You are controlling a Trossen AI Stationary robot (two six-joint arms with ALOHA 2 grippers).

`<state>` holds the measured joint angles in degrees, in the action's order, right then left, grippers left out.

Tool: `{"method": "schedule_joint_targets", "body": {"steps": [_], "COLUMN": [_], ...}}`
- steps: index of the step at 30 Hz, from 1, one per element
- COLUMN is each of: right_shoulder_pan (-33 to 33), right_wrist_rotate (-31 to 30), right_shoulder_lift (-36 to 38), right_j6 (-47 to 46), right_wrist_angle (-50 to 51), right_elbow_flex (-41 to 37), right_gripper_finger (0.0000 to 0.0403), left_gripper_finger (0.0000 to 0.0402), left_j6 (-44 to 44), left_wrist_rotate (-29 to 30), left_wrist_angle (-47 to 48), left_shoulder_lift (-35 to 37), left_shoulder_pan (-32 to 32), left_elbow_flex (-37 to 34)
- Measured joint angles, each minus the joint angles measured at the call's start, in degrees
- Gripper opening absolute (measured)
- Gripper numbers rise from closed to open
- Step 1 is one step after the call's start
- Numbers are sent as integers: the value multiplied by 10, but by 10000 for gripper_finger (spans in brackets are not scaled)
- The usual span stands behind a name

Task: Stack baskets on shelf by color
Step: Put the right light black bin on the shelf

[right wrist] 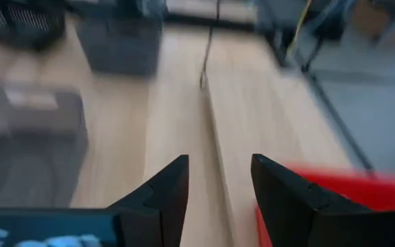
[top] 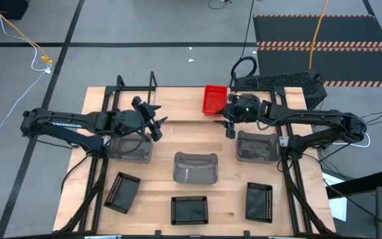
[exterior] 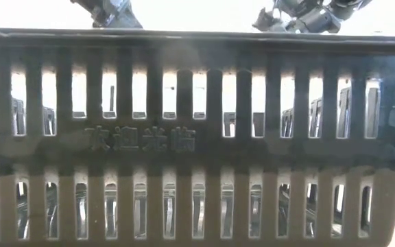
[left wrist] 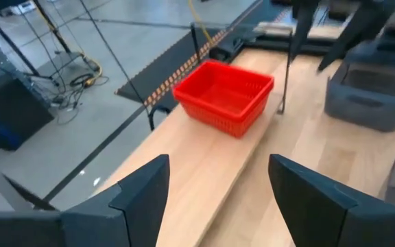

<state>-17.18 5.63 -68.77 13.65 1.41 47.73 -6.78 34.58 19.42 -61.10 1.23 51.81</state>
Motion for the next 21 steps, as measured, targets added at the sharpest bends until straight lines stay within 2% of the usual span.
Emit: {"method": "schedule_joint_targets", "body": {"steps": [3,6,8,13,16,21], "right_shoulder_pan": [34,72,93,135,154,201], "right_wrist_rotate": [3,5,4,4,4,6], "right_shoulder_lift": [0,0,0,0,0,-18], "right_j6": [-19,-25,-24,1,43,43], "right_wrist_angle": [-82,-119,-116,-83,-76,-95], "right_elbow_flex": [-16,-23,-24,-24,-24,-20], "right_gripper_finger": [155,155,155,155,155,155], "left_gripper_finger": [250,250,250,250,250,250], "left_j6": [-16,-29,-33,-26,-21,5], "left_wrist_rotate": [0,0,-9,-86,-91,-91], "left_wrist_angle": [-23,-45,-57,-61,-61,-64], "left_shoulder_lift": [0,0,0,0,0,0], "left_shoulder_pan": [0,1,1,1,1,1], "left_elbow_flex": [-28,-57,-66,-76,-76,-76]}}
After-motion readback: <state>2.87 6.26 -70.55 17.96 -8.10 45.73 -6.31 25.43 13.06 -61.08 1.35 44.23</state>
